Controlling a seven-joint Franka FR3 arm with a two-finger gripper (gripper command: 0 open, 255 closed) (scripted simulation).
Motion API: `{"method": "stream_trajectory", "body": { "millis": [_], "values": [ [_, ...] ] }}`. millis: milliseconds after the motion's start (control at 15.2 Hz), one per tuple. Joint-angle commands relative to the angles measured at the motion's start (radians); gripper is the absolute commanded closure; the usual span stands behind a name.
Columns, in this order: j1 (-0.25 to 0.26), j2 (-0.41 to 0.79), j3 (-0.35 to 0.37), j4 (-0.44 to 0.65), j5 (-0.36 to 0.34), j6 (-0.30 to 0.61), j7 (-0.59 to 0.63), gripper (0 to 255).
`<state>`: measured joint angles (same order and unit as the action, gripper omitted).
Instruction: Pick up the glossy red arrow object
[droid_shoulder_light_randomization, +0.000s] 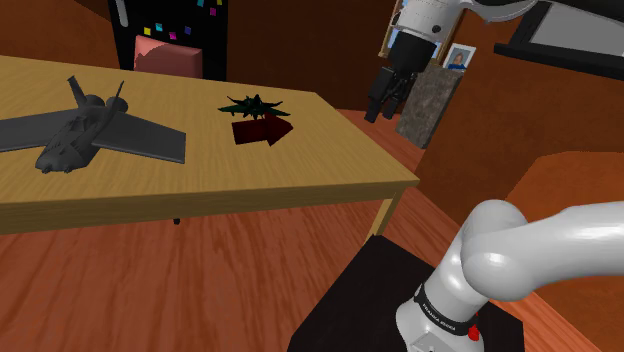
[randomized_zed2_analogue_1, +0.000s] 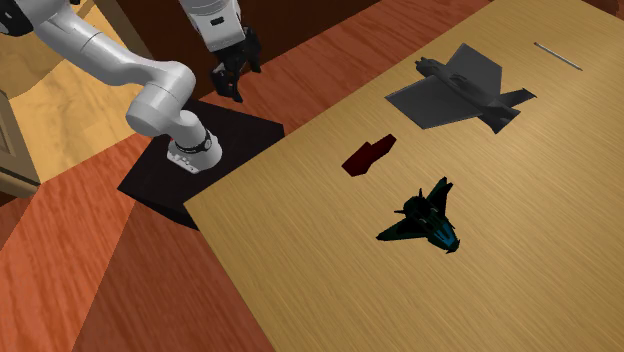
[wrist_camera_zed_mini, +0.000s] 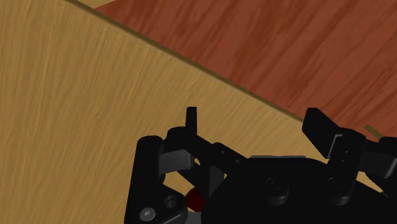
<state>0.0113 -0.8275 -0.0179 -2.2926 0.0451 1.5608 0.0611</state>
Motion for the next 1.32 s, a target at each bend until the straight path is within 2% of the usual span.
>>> {"method": "stream_trajectory", "body": {
  "millis": [0,594,1254],
  "values": [
    [0.0,0.0,0.0,0.0,0.0,0.0,0.0,0],
    [0.068,0.382,-0.09,0.217,-0.07,0.094,-0.303,0],
    [0.114,0.816,-0.116,0.58,-0.088,0.099,-0.605,0]
  ]
}}
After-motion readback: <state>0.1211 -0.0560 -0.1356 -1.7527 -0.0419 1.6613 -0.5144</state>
